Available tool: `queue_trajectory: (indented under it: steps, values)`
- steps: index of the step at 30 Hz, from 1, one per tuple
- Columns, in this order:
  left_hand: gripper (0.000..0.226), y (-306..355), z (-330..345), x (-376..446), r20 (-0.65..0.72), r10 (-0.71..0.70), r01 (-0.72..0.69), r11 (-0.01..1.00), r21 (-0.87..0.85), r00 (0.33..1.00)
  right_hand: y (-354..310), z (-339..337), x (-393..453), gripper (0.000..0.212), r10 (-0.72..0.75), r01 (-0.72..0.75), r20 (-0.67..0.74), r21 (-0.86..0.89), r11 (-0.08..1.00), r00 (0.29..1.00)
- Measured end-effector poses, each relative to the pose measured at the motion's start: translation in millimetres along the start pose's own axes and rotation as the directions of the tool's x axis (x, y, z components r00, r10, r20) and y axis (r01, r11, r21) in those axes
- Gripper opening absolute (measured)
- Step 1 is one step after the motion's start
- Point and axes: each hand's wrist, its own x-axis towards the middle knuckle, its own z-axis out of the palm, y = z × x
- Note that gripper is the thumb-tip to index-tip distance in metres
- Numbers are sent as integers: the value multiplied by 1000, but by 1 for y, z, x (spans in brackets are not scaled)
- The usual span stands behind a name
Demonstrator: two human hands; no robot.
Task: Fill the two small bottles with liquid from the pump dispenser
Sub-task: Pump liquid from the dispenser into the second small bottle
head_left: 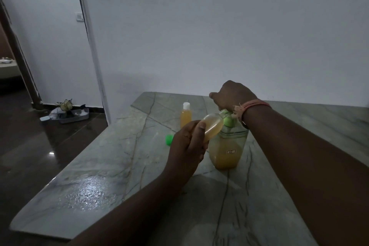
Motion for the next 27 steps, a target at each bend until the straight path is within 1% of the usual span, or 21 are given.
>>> queue_trajectory:
  steps: [2, 6, 9, 12, 15, 18, 23, 25, 27]
  values:
    - [26, 0, 0, 0, -1, -3, 3, 1000, 4, 1000, -1, 0, -1, 35, 1, -1, 7, -24, 1000, 1000]
    - [25, 3, -1, -1, -2, 0, 0, 1000, 6, 1000, -1, -2, -2, 41, -17, 17, 10, -1, 1000, 1000]
    - [30, 4, 0, -2, -3, -2, 2, 1000, -10, 1000, -3, -9, -2, 47, -37, 35, -42, -36, 999, 998]
    - [28, 3, 0, 0, -2, 1, -1, 1000, -18, 1000, 0, -1, 3, 53, -49, 51, -99, 19, 998, 994]
    - [26, 1, 0, 1, 11, 17, -17, 999, -39, 1000, 4, 7, 6, 59, -1, 4, -68, 52, 999, 998]
    - [31, 1, 0, 1, 16, 7, -6, 998, -56, 1000, 3, 5, 6, 55, 1, -1, -41, 8, 1000, 999]
    - [27, 4, -1, -2, 20, -4, 4, 999, -39, 1000, -1, -1, 0, 51, -27, 26, -52, -26, 999, 998]
    - [26, 5, -2, -3, 23, 3, -2, 999, -42, 1000, -2, -6, -3, 50, -50, 47, -74, -45, 998, 996]
    - [25, 5, -3, -3, 20, 7, -6, 999, -37, 1000, 0, -3, -2, 51, -58, 57, -115, -19, 998, 992]
